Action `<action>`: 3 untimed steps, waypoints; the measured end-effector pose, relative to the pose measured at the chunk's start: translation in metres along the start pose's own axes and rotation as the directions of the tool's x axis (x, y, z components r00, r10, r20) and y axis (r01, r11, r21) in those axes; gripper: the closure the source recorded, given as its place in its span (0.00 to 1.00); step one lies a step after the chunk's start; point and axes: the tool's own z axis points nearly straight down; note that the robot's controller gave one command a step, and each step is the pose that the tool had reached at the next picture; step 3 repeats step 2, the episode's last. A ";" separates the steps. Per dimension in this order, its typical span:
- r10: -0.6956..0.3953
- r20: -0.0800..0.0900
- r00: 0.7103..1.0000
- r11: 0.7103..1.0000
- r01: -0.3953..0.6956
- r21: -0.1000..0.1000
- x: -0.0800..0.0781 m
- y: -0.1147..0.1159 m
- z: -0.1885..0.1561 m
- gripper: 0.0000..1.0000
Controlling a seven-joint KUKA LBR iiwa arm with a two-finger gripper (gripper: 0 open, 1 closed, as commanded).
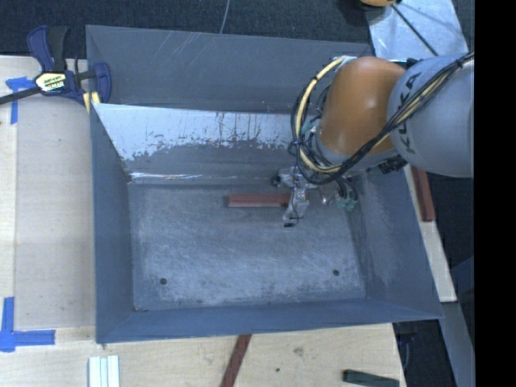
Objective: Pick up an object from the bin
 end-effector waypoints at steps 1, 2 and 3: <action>0.007 -0.014 1.000 1.000 -0.007 -0.001 0.007 0.001 -0.040 1.00; 0.011 -0.005 1.000 1.000 -0.011 0.000 -0.014 0.005 -0.133 1.00; 0.011 -0.005 1.000 1.000 -0.011 0.000 -0.014 0.005 -0.133 1.00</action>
Offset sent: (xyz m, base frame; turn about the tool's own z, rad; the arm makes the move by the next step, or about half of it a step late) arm 0.0114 0.0059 0.1323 0.0137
